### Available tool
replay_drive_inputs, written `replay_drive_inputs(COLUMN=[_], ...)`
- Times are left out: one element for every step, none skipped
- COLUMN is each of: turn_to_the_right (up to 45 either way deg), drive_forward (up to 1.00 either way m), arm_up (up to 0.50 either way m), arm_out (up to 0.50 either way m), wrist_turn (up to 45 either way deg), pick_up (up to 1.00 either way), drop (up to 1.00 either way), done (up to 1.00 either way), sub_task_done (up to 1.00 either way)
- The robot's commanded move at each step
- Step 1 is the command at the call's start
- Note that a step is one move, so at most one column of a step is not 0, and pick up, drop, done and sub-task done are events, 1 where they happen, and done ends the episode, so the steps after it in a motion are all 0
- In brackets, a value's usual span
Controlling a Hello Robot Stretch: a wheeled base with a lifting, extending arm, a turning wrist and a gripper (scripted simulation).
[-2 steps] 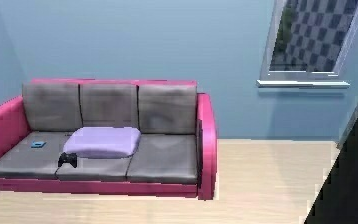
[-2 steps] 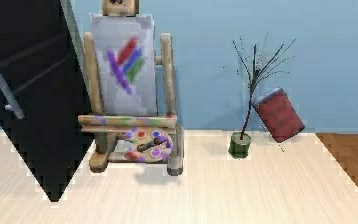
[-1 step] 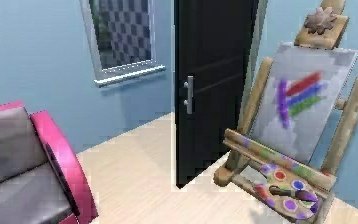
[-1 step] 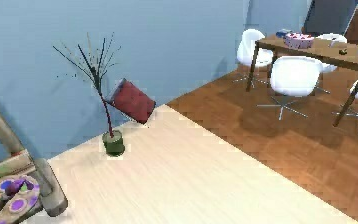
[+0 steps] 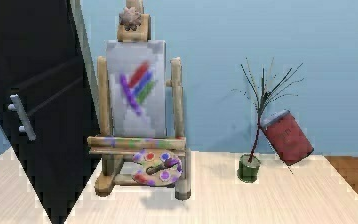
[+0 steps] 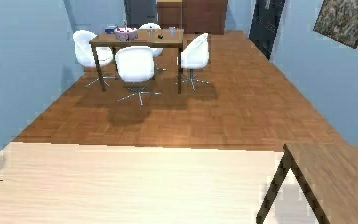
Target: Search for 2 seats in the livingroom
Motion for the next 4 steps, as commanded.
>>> replay_drive_inputs(turn_to_the_right=[0.0,-45.0,-33.0,0.0], drive_forward=[0.05,0.00,0.00,0.30], arm_up=[0.00,0.00,0.00,0.00], arm_out=[0.00,0.00,0.00,0.00], wrist_turn=[0.0,0.0,0.0,0.0], pick_up=[0.00,0.00,0.00,0.00], drop=[0.00,0.00,0.00,0.00], done=[0.00,0.00,0.00,0.00], sub_task_done=[0.00,0.00,0.00,0.00])
